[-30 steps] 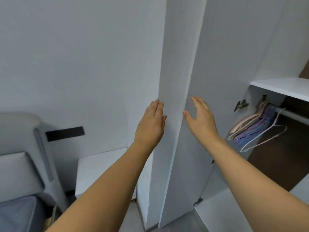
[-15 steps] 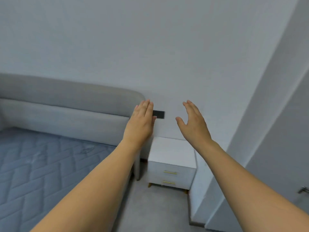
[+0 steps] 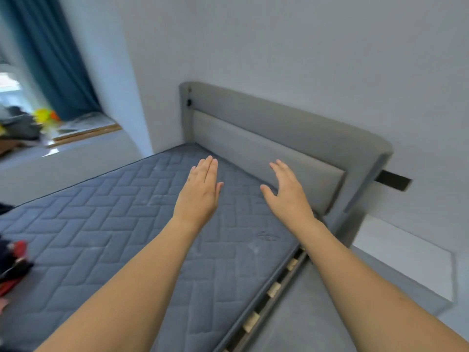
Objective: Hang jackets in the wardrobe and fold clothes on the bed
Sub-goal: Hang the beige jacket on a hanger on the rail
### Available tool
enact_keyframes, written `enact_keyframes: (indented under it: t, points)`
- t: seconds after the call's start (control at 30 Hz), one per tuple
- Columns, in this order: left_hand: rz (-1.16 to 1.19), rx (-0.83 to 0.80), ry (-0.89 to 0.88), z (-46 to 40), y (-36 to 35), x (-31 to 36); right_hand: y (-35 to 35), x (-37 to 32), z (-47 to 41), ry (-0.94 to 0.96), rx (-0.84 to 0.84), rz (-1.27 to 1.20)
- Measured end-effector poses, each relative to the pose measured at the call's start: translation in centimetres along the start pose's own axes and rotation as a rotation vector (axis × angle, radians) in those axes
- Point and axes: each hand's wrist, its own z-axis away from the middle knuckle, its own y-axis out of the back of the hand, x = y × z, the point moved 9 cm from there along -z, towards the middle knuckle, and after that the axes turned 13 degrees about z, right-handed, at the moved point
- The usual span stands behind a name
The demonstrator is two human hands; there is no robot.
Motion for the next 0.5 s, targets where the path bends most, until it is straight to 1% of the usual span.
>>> enact_keyframes:
  t: [0.1, 0.23, 0.4, 0.5]
  points:
    - [-0.067, 0.022, 0.130, 4.6, 5.2, -7.0, -5.3, -7.3, 0.1, 0.088, -0.081, -0.061]
    - [-0.142, 0.078, 0.309, 11.2, 11.7, -14.4, -12.0, -17.6, 1.3, 0.230, -0.202, -0.157]
    - [-0.272, 0.127, 0.496, 21.5, 21.0, -22.8, -20.6, -31.3, 6.1, 0.392, -0.371, -0.256]
    - [-0.331, 0.163, 0.590, 27.4, 26.1, -27.0, -25.3, -37.6, 9.2, 0.430, -0.467, -0.280]
